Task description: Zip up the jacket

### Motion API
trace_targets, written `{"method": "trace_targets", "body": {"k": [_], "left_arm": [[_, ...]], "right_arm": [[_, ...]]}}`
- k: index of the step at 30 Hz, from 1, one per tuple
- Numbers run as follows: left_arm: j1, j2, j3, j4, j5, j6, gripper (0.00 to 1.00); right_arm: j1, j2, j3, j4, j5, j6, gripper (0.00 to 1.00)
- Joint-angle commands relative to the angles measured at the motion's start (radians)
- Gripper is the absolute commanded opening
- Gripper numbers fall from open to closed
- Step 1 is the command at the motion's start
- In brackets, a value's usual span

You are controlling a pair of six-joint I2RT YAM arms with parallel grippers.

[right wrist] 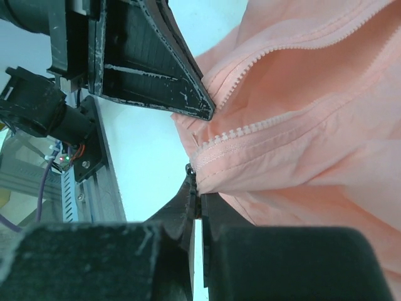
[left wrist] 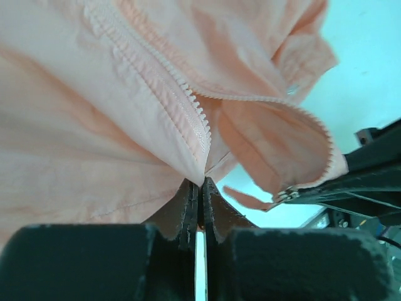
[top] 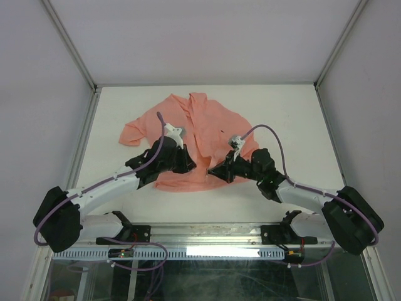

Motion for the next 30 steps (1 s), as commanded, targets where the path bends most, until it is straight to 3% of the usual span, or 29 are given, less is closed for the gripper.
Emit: {"method": "trace_targets", "body": {"k": [1, 16, 25, 30], "left_arm": [[0.007, -0.124, -0.087, 0.302, 0.065, -0.031, 0.0], [0.007, -0.304, -0.445, 0.965, 0.177, 0.031, 0.0], [0.007, -0.307, -0.478, 1.091, 0.278, 0.119, 0.0], [0.007, -0.315, -0.471, 1.071, 0.293, 0.156, 0.0]], "right_arm": [[-0.003, -0.016, 0.067, 0.032, -0.056, 0.015, 0.0], [-0.002, -0.031, 0.116, 0.026, -0.188, 0.033, 0.0], [0.003, -0.001, 0.147, 0.012, -0.268, 0.006, 0.0], [0.005, -0.009, 0.154, 0.003, -0.281, -0.005, 0.0]]}}
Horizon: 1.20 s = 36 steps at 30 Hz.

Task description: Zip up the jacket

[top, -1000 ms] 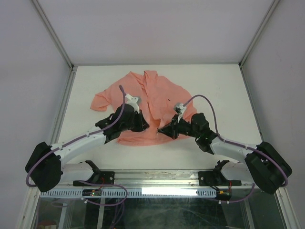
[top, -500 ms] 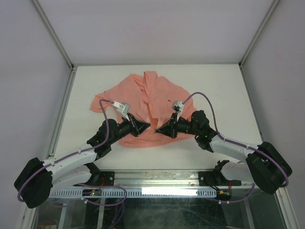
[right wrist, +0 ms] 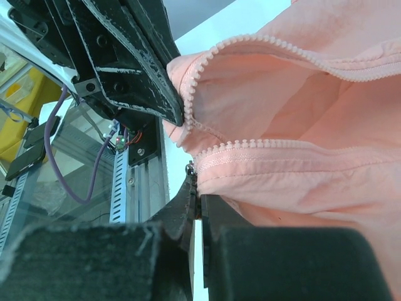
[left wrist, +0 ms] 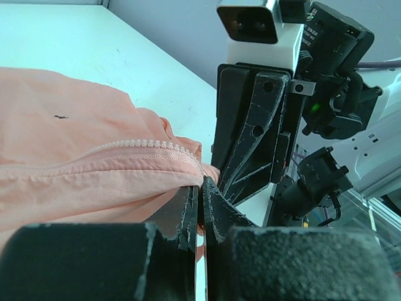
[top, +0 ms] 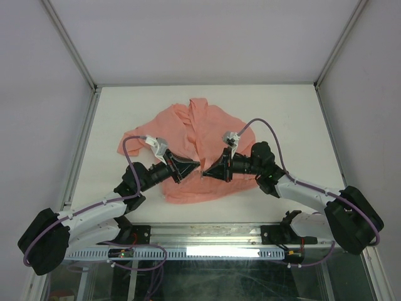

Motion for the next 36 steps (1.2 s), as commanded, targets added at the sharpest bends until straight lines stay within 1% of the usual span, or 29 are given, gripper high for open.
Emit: {"method": "trace_targets", "body": {"k": [1, 6, 17, 36], "left_arm": [[0.007, -0.026, 0.0, 0.083, 0.045, 0.073, 0.0], [0.007, -0.026, -0.004, 0.077, 0.045, 0.088, 0.0], [0.007, -0.012, -0.003, 0.068, 0.08, 0.088, 0.0], [0.005, 0.01, -0.001, 0.086, 0.101, 0.087, 0.0]], "right_arm": [[0.004, -0.015, 0.044, 0.009, -0.042, -0.026, 0.0], [0.004, -0.035, 0.043, -0.016, -0.044, -0.046, 0.0], [0.005, -0.059, 0.037, -0.001, -0.041, -0.04, 0.0], [0.004, -0.045, 0.043, 0.033, -0.051, 0.014, 0.0]]}}
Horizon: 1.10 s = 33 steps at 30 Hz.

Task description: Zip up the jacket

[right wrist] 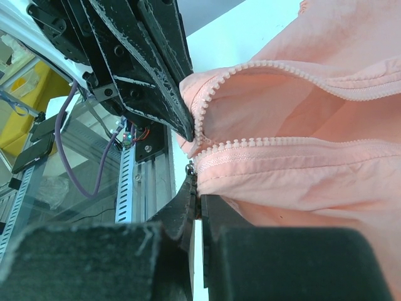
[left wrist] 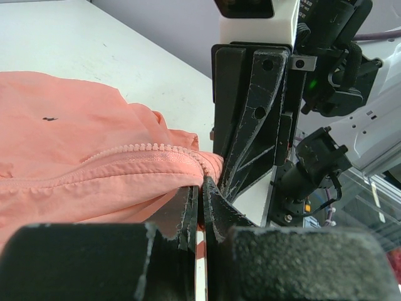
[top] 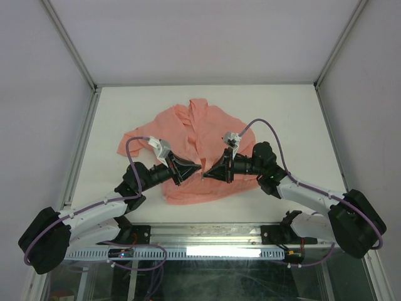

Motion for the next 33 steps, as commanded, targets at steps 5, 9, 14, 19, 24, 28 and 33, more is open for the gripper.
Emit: {"method": "trace_targets", "body": {"k": [5, 9, 14, 19, 24, 28, 33], "left_arm": [[0.007, -0.001, -0.004, 0.074, 0.021, 0.024, 0.0], [0.006, -0.002, -0.004, 0.078, 0.022, 0.026, 0.0], [0.007, 0.0, -0.004, 0.074, 0.022, 0.029, 0.0], [0.006, 0.001, -0.005, 0.075, 0.029, 0.028, 0.0], [0.007, 0.0, -0.005, 0.072, 0.034, 0.028, 0.0], [0.006, -0.003, -0.008, 0.066, 0.037, 0.03, 0.0], [0.006, -0.003, -0.011, 0.064, 0.038, 0.034, 0.0]], "right_arm": [[0.004, -0.014, 0.043, 0.063, -0.022, 0.031, 0.0], [0.004, -0.01, 0.048, 0.059, -0.024, 0.039, 0.0], [0.004, -0.004, 0.048, 0.067, -0.027, 0.052, 0.0], [0.004, 0.001, 0.051, 0.071, -0.023, 0.065, 0.0], [0.005, 0.007, 0.054, 0.069, -0.01, 0.08, 0.0], [0.004, 0.01, 0.06, 0.058, 0.004, 0.093, 0.0], [0.004, 0.003, 0.069, 0.031, 0.028, 0.105, 0.0]]}}
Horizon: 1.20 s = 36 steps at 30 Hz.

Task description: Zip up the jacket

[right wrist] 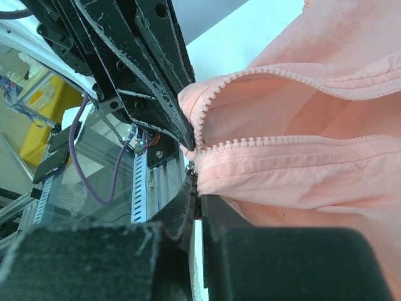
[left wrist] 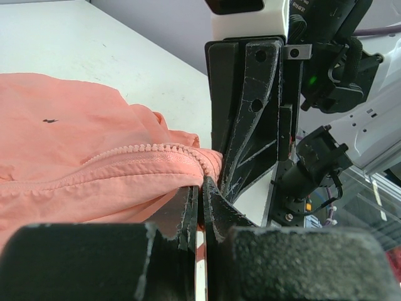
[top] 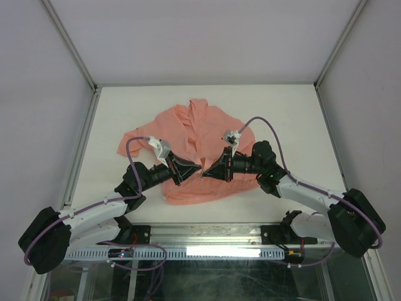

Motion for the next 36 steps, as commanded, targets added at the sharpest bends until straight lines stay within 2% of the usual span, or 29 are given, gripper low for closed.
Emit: {"method": "trace_targets", "body": {"k": [1, 13, 24, 31, 36], "left_arm": [[0.006, -0.005, -0.011, 0.063, 0.033, 0.029, 0.0], [0.006, -0.003, -0.015, 0.027, 0.055, 0.022, 0.0], [0.006, -0.008, -0.005, -0.032, 0.084, -0.08, 0.0], [0.006, -0.049, -0.018, -0.002, 0.032, -0.117, 0.0], [0.007, 0.006, 0.018, -0.058, 0.08, -0.119, 0.0]], "right_arm": [[0.005, -0.007, 0.056, 0.02, 0.029, 0.023, 0.0], [-0.005, -0.004, 0.078, 0.007, 0.021, 0.028, 0.0], [-0.029, 0.014, 0.088, 0.046, -0.018, 0.024, 0.0], [-0.029, 0.013, 0.08, 0.044, -0.025, 0.016, 0.0], [-0.029, -0.007, 0.066, 0.087, -0.023, 0.027, 0.0]]}}
